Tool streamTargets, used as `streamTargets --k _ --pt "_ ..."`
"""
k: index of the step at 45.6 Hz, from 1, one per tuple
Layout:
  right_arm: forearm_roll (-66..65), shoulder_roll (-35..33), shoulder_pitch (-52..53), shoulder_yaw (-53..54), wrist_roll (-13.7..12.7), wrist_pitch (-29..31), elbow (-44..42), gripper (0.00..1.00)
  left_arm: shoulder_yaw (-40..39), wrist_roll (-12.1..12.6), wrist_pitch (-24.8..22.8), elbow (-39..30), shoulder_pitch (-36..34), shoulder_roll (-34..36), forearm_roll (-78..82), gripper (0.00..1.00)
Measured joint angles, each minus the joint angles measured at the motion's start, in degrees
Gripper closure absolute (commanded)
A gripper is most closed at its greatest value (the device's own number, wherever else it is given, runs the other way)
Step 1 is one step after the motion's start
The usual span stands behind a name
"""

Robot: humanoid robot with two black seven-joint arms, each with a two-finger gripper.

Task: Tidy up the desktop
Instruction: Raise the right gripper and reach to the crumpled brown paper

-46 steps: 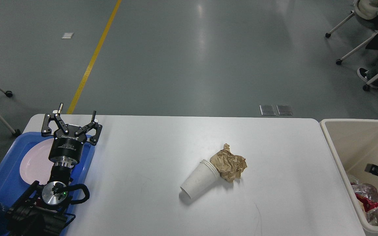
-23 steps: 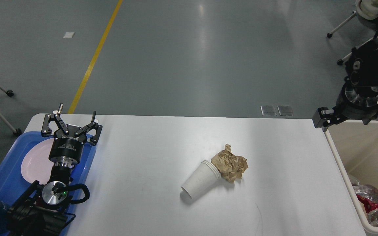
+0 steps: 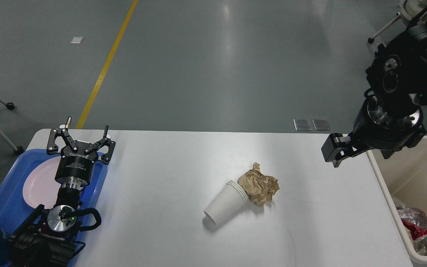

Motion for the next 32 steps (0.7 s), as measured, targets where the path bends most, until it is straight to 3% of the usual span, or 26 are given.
streamTargets --k 9,20,26,32 --pt "5.5 -0.6 -4.3 4.8 0.0 -3.9 -1.0 0.0 0.0 0.0 0.0 0.0 0.0 0.0 0.0 0.04" --pt "9.1 0.4 -20.4 17.2 0.0 -20.3 -4.0 0.0 0.0 0.0 0.0 0.0 0.0 0.0 0.1 0.04" --pt "11.2 0.8 -30.7 24.7 -0.4 -23.6 -10.5 0.0 0.0 0.0 0.0 0.0 0.0 0.0 0.0 0.04" --pt "21.5 2.8 -43.7 29.8 -0.6 -24.5 -21.0 0.0 0.0 0.0 0.0 0.0 0.0 0.0 0.0 0.04"
